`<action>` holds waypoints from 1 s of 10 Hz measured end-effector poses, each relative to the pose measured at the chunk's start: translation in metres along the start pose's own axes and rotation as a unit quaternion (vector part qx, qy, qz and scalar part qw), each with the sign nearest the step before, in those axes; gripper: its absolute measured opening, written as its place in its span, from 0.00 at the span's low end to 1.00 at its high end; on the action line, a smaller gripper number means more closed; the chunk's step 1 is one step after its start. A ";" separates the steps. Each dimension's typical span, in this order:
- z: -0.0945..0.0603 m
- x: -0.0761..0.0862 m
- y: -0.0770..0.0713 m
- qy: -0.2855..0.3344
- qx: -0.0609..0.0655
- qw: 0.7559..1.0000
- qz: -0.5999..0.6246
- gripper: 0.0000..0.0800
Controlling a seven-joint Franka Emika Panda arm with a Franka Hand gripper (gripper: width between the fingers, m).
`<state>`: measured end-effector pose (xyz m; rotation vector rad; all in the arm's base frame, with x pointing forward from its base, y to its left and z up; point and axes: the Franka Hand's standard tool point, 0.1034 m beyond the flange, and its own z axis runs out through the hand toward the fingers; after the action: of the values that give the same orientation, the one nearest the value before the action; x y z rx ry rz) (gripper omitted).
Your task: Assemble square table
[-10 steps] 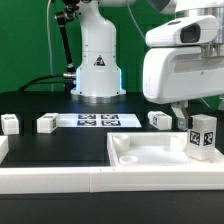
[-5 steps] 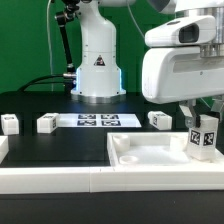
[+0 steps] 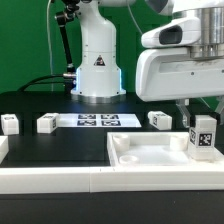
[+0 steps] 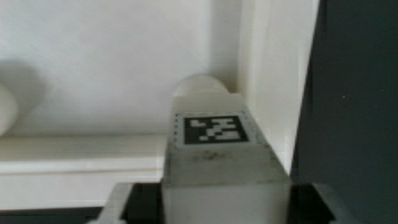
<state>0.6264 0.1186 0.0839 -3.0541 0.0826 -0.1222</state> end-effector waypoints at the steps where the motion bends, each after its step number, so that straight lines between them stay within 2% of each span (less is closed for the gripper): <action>1: 0.000 0.000 0.001 0.001 0.005 0.999 0.051 0.36; 4: 0.000 0.001 0.001 0.002 0.005 0.975 0.222 0.36; 10: 0.001 -0.001 -0.001 0.000 0.004 0.873 0.488 0.36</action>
Offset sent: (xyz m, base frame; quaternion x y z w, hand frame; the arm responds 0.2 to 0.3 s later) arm -0.0072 0.0033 -0.0036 -0.0134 -0.0101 0.2041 0.9788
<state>0.6257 0.1200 0.0829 -2.5962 1.5462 -0.0450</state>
